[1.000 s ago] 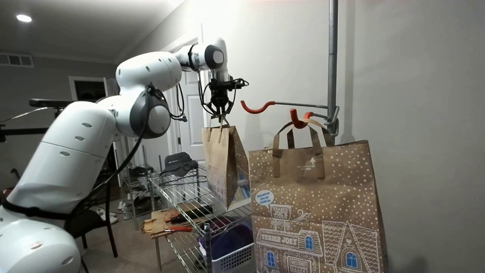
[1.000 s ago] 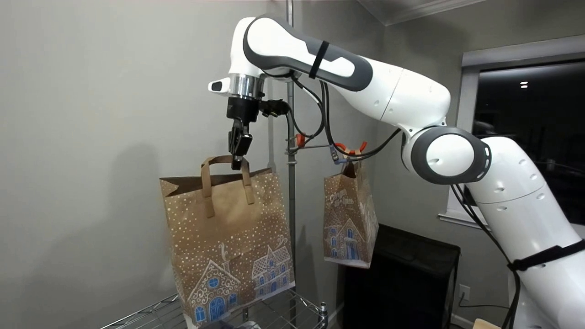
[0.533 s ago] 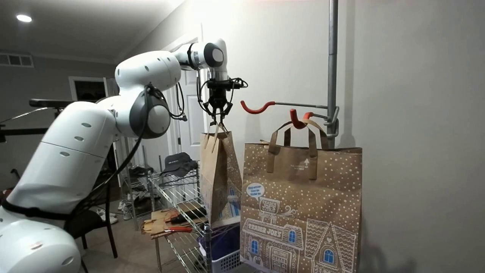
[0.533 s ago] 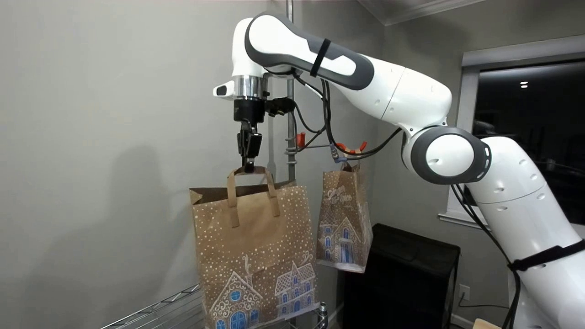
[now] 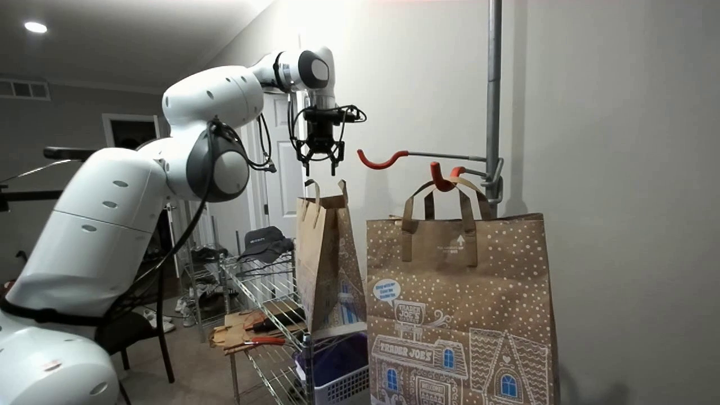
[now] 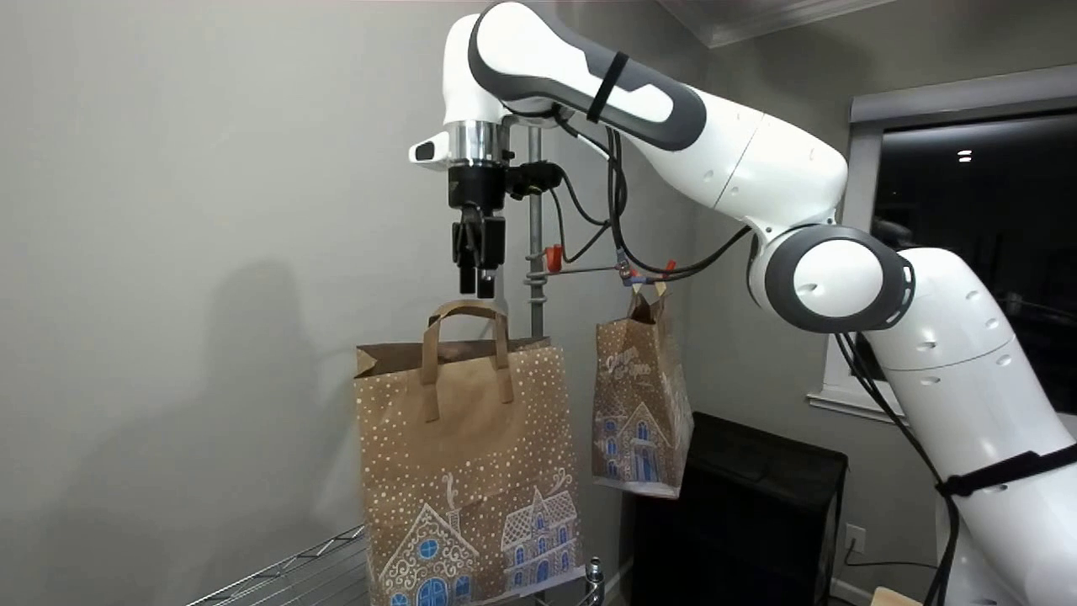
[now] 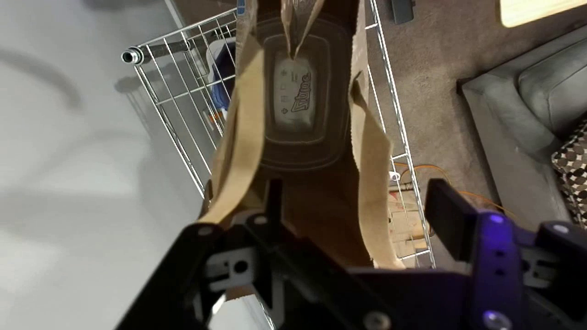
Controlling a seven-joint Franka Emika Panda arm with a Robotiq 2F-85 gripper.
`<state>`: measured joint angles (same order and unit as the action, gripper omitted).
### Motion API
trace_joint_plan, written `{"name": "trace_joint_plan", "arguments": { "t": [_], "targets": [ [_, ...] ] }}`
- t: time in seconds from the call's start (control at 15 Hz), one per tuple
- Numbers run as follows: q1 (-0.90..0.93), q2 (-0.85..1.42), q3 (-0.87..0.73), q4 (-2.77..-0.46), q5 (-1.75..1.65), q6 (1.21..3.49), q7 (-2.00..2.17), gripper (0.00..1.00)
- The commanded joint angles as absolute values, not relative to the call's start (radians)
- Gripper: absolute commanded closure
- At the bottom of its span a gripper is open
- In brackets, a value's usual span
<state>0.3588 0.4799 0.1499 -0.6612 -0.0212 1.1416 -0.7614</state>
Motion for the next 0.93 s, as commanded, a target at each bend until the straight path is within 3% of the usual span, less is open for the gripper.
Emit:
{"name": "trace_joint_plan", "arguments": {
  "t": [0.0,0.87],
  "targets": [
    [0.342,0.394,0.15,-0.65,-0.031,1.071,-0.83,0.0],
    [0.292,0.253,0.116,-0.749,0.088,1.004,-0.756,0.0]
  ]
}}
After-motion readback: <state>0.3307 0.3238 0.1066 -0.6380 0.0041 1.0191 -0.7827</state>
